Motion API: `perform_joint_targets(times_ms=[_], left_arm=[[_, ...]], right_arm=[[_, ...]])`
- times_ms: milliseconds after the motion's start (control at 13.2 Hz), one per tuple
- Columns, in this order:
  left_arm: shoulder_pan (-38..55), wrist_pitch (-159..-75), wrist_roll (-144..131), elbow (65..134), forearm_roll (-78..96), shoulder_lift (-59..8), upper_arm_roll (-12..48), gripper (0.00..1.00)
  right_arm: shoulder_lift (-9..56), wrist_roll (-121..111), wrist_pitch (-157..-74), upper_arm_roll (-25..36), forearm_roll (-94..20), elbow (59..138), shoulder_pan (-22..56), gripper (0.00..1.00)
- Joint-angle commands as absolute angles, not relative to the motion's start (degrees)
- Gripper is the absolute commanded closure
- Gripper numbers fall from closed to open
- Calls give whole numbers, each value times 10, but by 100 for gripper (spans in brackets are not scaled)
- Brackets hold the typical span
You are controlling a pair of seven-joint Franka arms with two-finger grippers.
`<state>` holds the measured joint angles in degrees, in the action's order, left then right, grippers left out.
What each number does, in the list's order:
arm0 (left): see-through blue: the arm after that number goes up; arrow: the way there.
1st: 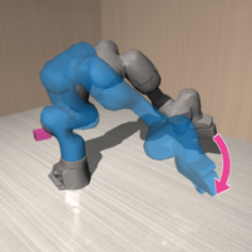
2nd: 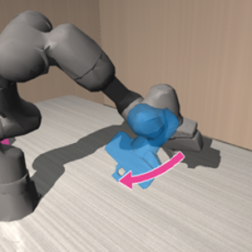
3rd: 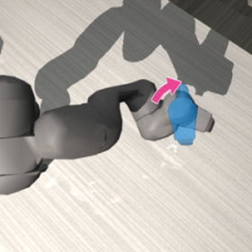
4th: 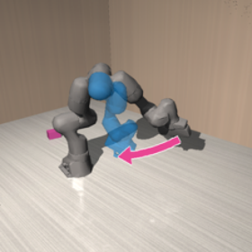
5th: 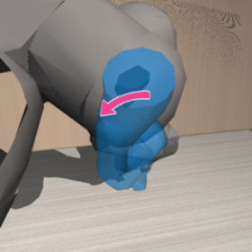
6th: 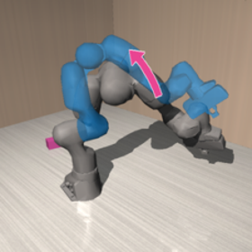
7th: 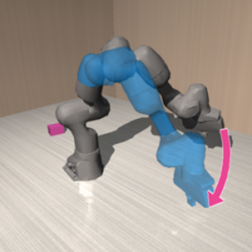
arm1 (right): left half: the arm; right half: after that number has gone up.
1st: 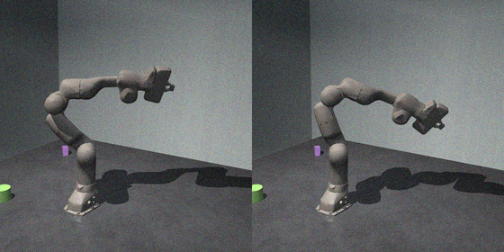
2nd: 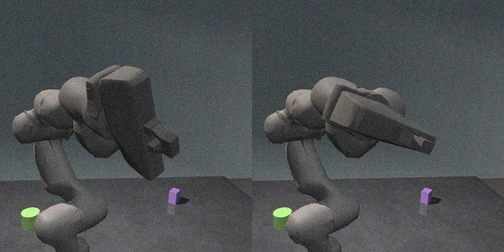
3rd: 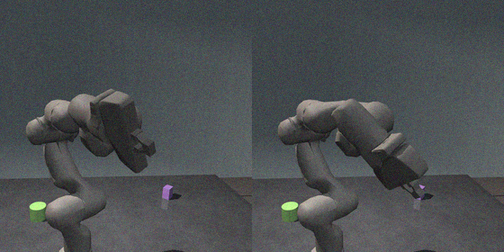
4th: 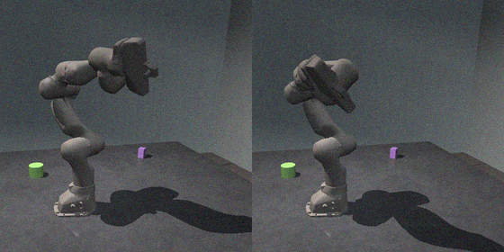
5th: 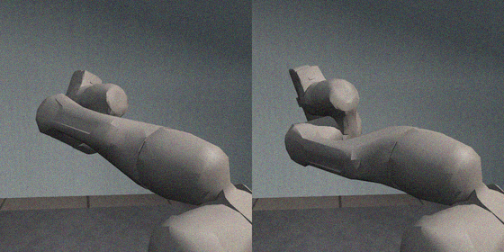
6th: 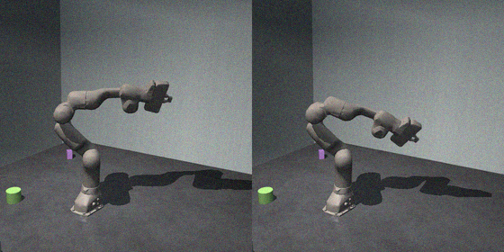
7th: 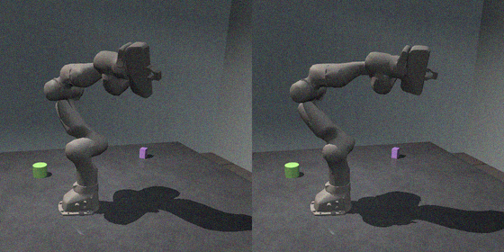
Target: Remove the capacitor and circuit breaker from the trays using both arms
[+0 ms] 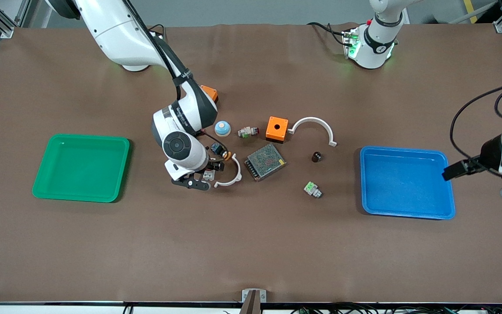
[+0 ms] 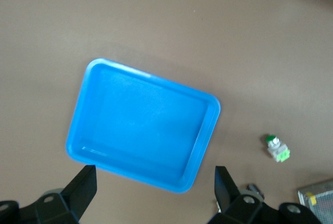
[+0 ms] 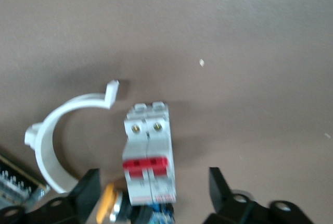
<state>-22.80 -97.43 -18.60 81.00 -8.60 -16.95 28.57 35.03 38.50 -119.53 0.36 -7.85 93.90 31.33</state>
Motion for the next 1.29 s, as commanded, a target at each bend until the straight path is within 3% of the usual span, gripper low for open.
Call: perform_joint_targets(times_ms=[0, 228, 304, 456, 608, 912, 1216], left_arm=[[-231, -923, -172, 816, -92, -117, 289, 0], [-210, -903, -152, 824, -87, -62, 280, 0], [-179, -883, -139, 824, -86, -56, 253, 0], [-83, -855, -105, 823, -50, -32, 133, 0], [-76, -831, -90, 837, -36, -10, 115, 0], [-51, -817, -64, 899, -4, 52, 83, 0], [-37, -817, -76, 917, 3, 75, 83, 0]], right_arm=[[248, 384, -1071, 10, -83, 954, 309, 0], [115, 359, -951, 10, -83, 993, 280, 0], [71, 337, -928, 10, -83, 1010, 263, 0], [-13, 272, -905, 11, -82, 1060, 216, 0], [-70, 182, -906, 11, -81, 1110, 151, 0], [-97, 35, -900, 11, -49, 1111, 34, 0], [-91, 18, -900, 11, -47, 1032, 11, 0]])
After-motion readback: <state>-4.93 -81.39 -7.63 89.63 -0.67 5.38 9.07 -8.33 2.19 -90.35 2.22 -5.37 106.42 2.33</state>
